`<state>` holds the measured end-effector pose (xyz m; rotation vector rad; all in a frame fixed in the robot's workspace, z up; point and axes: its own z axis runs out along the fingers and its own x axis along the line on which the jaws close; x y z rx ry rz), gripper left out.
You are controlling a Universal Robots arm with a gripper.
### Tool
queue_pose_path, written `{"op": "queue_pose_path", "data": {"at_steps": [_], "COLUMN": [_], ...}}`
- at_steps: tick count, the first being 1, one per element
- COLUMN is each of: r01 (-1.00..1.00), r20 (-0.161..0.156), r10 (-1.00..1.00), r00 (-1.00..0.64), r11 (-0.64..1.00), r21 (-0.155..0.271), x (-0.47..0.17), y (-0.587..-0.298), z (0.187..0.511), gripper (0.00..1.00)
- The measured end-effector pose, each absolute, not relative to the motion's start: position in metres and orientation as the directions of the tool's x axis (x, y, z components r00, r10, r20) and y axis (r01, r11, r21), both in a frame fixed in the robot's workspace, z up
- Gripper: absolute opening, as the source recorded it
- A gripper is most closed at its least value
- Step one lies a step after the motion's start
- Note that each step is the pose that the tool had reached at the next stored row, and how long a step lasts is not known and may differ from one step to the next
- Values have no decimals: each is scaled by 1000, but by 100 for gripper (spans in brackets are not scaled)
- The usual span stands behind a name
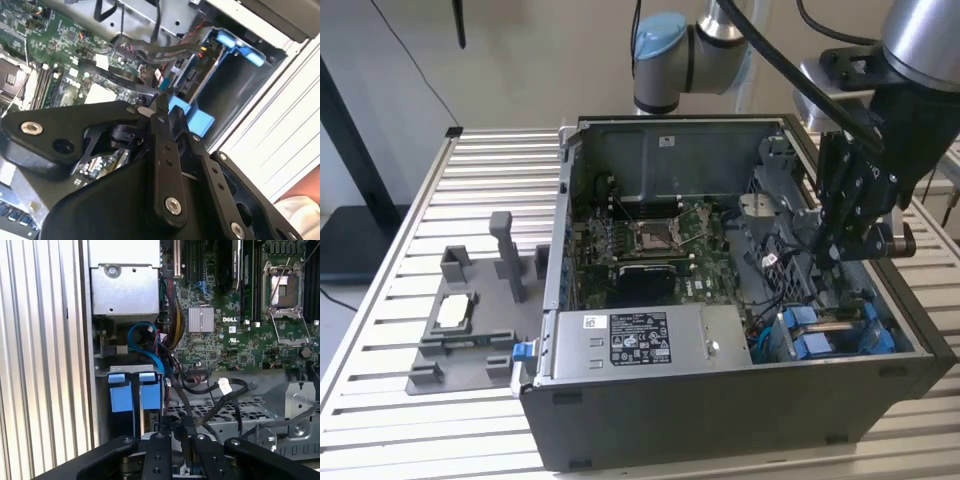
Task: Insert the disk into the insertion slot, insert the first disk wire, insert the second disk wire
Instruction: 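Insert the second disk wire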
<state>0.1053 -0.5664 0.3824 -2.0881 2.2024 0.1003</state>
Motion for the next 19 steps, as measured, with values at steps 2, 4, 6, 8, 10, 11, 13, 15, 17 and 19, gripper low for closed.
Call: {"op": "queue_pose_path", "data": {"at_steps": [2, 4, 6, 8, 10, 11, 13, 15, 17, 19], "r01": [-998, -998, -998, -998, -998, -998, -998, -998, -998, -997], "r20": [-120, -117, -111, -109, -107, -106, -105, -105, -105, -105], "r10": [-991, -992, -993, -993, -993, -993, -994, -994, -994, -994], "r00": [-51, -51, -51, -49, -48, -46, -43, -42, -42, -42], "r11": [55, 55, 54, 53, 52, 51, 49, 48, 48, 48], "r21": [-27, -27, -28, -31, -36, -40, -48, -52, -52, -53], "x": [102, 100, 100, 100, 100, 100, 100, 100, 100, 100], "y": [-563, -563, -563, -563, -563, -563, -563, -563, -563, -564], "z": [382, 382, 382, 381, 380, 379, 377, 375, 373, 371], "gripper": [24, 24, 24, 24, 24, 24, 24, 24, 21, 16]}}
